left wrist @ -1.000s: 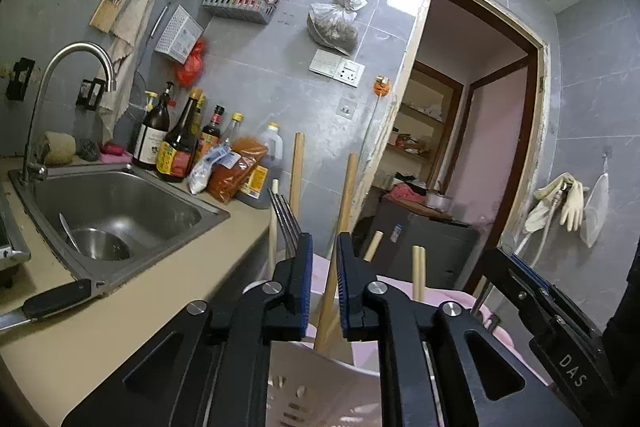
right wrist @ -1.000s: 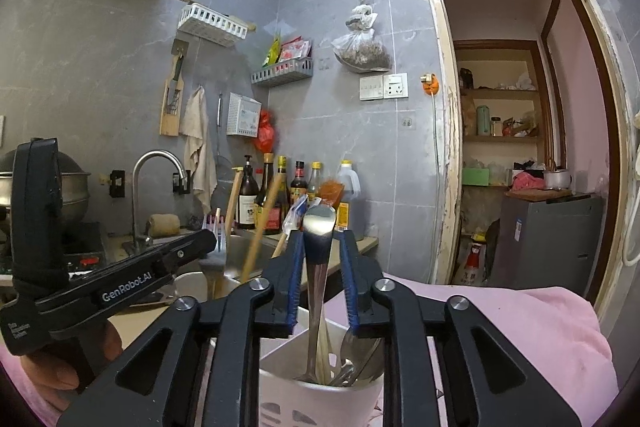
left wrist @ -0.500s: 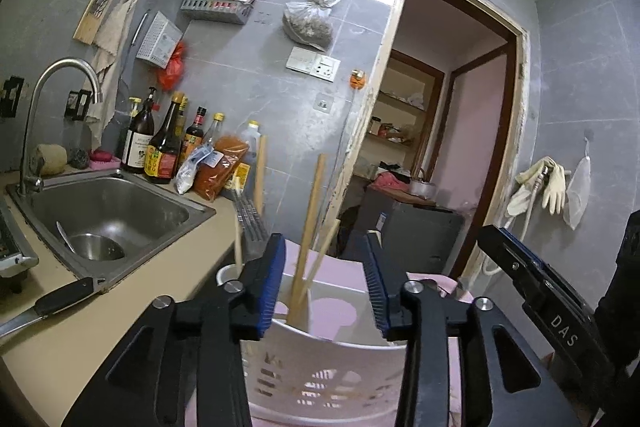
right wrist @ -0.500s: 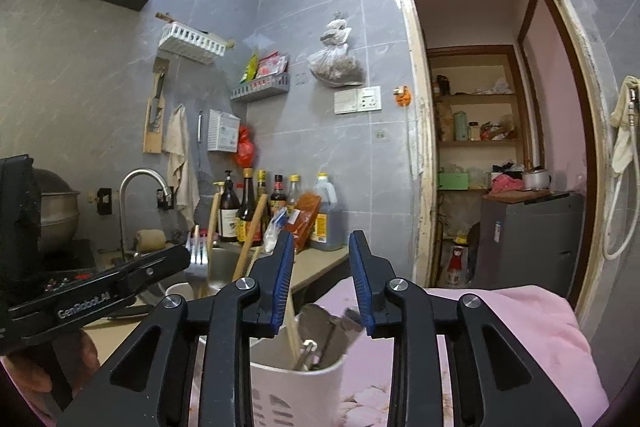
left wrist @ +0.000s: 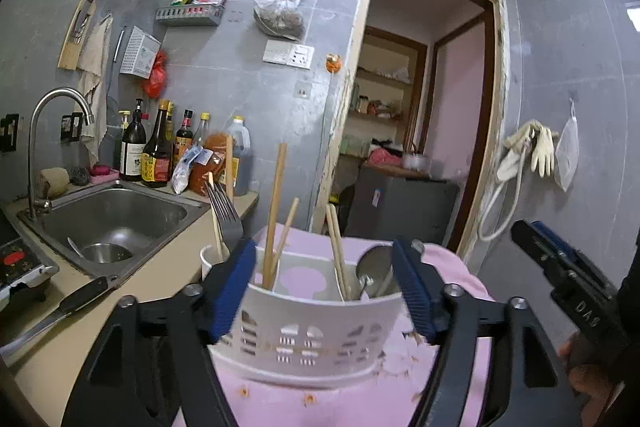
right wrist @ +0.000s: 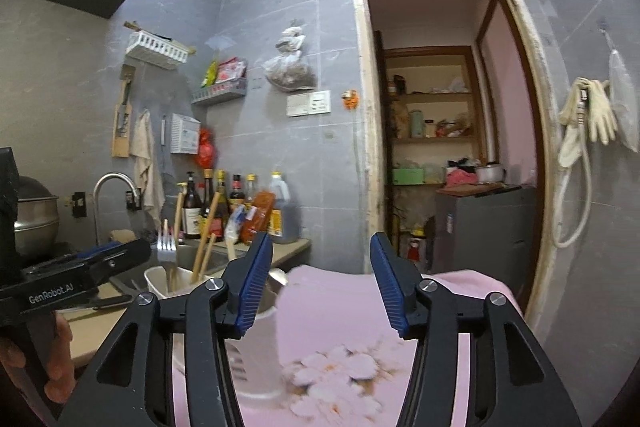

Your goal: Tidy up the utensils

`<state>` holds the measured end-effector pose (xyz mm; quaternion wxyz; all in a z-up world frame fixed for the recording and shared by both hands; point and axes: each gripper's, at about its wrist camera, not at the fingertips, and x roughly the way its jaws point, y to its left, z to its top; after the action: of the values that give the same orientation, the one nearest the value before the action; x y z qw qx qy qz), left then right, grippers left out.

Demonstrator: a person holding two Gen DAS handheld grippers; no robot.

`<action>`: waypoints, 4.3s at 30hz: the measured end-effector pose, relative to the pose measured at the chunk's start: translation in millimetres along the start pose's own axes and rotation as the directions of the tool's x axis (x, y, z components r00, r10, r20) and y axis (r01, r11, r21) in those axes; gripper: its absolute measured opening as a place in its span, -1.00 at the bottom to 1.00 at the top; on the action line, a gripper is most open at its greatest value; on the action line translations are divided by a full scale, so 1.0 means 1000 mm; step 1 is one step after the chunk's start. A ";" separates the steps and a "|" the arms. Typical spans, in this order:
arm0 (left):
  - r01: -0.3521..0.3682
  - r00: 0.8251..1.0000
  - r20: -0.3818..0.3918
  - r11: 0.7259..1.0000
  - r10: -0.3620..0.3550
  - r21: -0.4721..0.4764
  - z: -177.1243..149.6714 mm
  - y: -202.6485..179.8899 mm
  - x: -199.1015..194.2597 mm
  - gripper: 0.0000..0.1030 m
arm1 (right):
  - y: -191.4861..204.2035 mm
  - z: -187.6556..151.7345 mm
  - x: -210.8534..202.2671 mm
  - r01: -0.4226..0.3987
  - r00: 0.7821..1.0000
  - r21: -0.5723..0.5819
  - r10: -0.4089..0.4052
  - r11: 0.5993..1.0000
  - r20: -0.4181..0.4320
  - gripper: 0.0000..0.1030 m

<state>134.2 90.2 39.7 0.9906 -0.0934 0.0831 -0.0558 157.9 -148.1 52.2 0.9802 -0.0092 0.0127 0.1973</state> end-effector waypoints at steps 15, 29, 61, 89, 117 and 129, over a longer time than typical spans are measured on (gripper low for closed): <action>-0.006 0.999 -0.041 1.000 0.007 0.024 -0.026 -0.018 -0.037 0.96 | -0.014 -0.011 -0.068 0.104 0.991 -0.003 -0.104 0.995 -0.086 0.99; -0.056 0.997 -0.044 0.995 0.060 0.084 -0.056 -0.030 -0.070 0.96 | -0.009 -0.029 -0.112 0.186 0.977 0.028 -0.181 0.982 -0.116 1.00; -0.139 0.987 -0.071 0.988 0.143 0.068 -0.089 -0.027 -0.083 0.96 | -0.008 -0.058 -0.122 0.274 0.952 -0.006 -0.272 0.962 -0.139 1.00; -0.154 0.985 -0.063 0.986 0.158 0.064 -0.088 -0.025 -0.084 0.96 | -0.010 -0.057 -0.123 0.282 0.950 -0.009 -0.281 0.959 -0.135 1.00; -0.161 0.984 -0.074 0.986 0.164 0.052 -0.092 -0.023 -0.081 0.96 | -0.007 -0.055 -0.122 0.278 0.950 -0.011 -0.277 0.960 -0.142 1.00; -0.163 0.983 -0.073 0.985 0.166 0.053 -0.094 -0.022 -0.080 0.96 | -0.006 -0.055 -0.121 0.279 0.950 -0.012 -0.278 0.960 -0.143 1.00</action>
<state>37.6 62.4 -34.5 0.9898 -0.0608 0.1275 0.0209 47.9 -202.1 0.4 0.9948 -0.0211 0.0822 0.0560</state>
